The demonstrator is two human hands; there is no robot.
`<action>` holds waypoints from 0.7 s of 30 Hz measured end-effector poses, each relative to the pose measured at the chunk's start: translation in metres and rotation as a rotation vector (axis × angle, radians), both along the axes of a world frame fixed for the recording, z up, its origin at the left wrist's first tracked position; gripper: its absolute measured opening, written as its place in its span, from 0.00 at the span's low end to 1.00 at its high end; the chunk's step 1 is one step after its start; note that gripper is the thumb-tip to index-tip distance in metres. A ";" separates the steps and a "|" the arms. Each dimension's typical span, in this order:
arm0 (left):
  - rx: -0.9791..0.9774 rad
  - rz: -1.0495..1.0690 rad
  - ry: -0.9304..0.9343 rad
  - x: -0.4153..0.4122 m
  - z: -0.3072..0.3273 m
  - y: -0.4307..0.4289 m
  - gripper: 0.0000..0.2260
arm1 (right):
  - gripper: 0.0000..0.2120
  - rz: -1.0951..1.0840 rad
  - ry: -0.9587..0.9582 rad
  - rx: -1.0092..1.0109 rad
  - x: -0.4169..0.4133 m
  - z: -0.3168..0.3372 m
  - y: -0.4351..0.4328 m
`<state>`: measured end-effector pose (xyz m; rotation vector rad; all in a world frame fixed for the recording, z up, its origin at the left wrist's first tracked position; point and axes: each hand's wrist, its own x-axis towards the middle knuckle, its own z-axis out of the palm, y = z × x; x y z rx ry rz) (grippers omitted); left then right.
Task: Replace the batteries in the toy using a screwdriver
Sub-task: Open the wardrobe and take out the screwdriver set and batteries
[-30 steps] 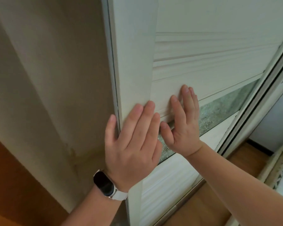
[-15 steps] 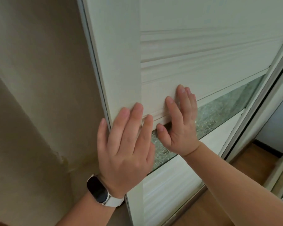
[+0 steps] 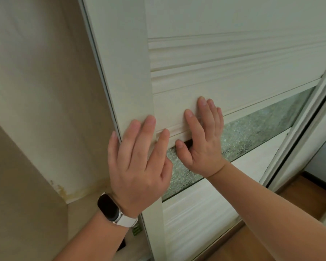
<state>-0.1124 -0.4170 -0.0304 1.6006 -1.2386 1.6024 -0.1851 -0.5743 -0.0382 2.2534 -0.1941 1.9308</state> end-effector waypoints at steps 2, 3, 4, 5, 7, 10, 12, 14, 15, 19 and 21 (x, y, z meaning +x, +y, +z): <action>0.002 -0.009 -0.001 -0.006 0.000 -0.017 0.17 | 0.26 -0.012 0.002 -0.010 -0.005 -0.001 -0.017; 0.001 -0.013 0.000 -0.009 0.000 -0.025 0.17 | 0.26 -0.019 0.001 -0.017 -0.008 -0.002 -0.026; -0.003 -0.012 0.000 -0.011 0.000 -0.033 0.17 | 0.26 -0.029 0.002 -0.027 -0.011 -0.002 -0.035; -0.006 -0.010 0.001 -0.014 0.000 -0.041 0.17 | 0.26 -0.038 0.006 -0.038 -0.014 -0.003 -0.045; -0.009 -0.010 -0.001 -0.020 0.000 -0.056 0.17 | 0.27 -0.051 0.013 -0.059 -0.021 -0.003 -0.064; -0.015 -0.014 -0.004 -0.027 0.000 -0.076 0.17 | 0.27 -0.058 0.010 -0.075 -0.029 -0.002 -0.087; -0.015 -0.017 -0.007 -0.031 0.000 -0.090 0.17 | 0.27 -0.065 0.008 -0.081 -0.033 -0.003 -0.100; -0.008 -0.029 -0.008 -0.035 0.000 -0.102 0.17 | 0.27 -0.076 0.009 -0.075 -0.038 -0.004 -0.111; -0.005 -0.034 -0.010 -0.037 -0.001 -0.107 0.17 | 0.27 -0.082 0.009 -0.071 -0.040 -0.005 -0.115; -0.001 -0.061 -0.017 -0.043 0.000 -0.128 0.16 | 0.27 -0.085 -0.004 -0.023 -0.044 -0.003 -0.126; -0.004 -0.071 -0.020 -0.047 0.000 -0.138 0.16 | 0.27 -0.085 0.000 -0.017 -0.048 -0.002 -0.134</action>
